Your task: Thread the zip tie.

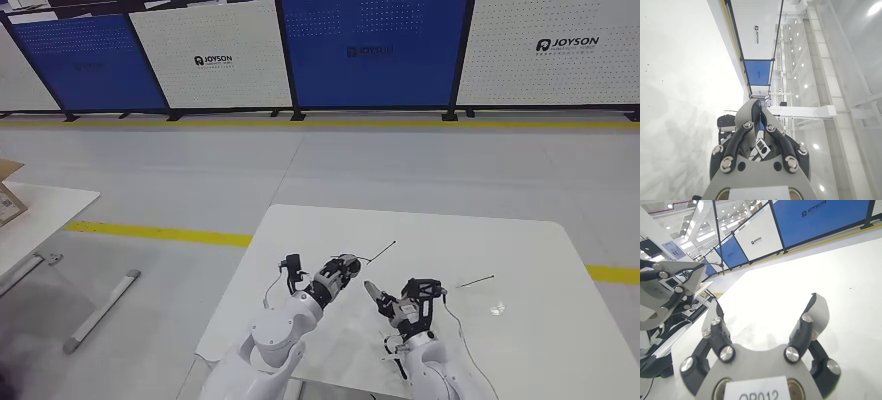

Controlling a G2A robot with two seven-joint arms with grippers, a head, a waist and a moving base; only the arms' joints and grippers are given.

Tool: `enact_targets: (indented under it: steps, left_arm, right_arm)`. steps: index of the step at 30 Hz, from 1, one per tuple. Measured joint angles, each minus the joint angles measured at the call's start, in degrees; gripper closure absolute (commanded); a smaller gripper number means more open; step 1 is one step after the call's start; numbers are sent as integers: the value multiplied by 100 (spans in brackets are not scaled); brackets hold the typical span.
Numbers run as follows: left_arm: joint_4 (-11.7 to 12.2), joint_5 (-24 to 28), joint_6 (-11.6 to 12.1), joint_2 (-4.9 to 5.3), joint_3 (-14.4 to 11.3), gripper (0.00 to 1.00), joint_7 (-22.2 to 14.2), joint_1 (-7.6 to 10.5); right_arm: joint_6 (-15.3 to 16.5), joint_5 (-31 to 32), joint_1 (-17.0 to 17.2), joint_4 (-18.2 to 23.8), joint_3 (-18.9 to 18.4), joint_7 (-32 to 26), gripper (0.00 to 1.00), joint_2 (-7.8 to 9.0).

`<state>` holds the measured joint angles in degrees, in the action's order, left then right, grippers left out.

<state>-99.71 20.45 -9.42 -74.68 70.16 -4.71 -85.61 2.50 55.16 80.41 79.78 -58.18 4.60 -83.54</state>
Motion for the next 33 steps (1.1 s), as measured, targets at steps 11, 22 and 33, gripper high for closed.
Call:
enact_targets:
  steps: [11, 22, 33]
  left_arm:
    - [45, -265, 0, 23, -133, 100, -156, 18]
    - [78, -507, 9, 53, -221, 100, -297, 10]
    - [84, -615, 16, 73, -291, 100, -350, -4]
  right_arm:
    - [386, -275, -180, -161, 11, -227, 59, -13]
    - [411, -134, -158, -49, 52, -174, 66, -8]
    - [417, -117, -146, -53, 55, -85, 74, -10]
